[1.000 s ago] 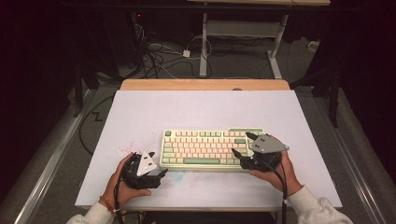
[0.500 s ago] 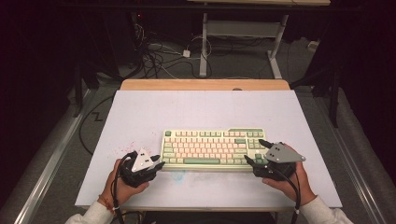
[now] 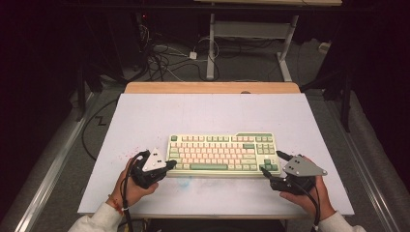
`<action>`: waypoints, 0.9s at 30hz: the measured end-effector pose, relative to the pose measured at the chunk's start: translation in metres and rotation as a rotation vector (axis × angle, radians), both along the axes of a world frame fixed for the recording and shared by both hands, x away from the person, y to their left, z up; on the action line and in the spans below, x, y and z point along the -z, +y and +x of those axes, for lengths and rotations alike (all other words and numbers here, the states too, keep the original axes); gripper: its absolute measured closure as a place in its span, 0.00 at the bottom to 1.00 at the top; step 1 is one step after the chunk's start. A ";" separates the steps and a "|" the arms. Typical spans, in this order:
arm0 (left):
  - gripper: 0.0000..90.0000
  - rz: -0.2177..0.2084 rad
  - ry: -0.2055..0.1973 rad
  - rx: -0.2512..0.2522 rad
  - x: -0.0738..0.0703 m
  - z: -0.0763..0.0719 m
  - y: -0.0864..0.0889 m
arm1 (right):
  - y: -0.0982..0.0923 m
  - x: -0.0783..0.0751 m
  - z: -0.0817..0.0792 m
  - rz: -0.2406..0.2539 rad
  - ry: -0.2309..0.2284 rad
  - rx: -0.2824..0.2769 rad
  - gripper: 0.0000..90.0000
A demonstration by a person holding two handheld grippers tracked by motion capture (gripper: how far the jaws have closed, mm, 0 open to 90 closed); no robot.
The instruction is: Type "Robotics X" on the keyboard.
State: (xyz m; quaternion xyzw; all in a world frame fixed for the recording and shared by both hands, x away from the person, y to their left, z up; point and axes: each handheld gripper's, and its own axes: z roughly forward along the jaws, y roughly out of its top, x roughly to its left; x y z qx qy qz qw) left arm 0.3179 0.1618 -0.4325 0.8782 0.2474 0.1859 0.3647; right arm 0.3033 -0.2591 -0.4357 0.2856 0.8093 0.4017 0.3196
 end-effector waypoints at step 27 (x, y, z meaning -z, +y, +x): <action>0.97 0.107 0.066 0.105 0.013 0.045 -0.066 | 0.003 0.011 -0.002 -0.056 0.041 -0.004 0.31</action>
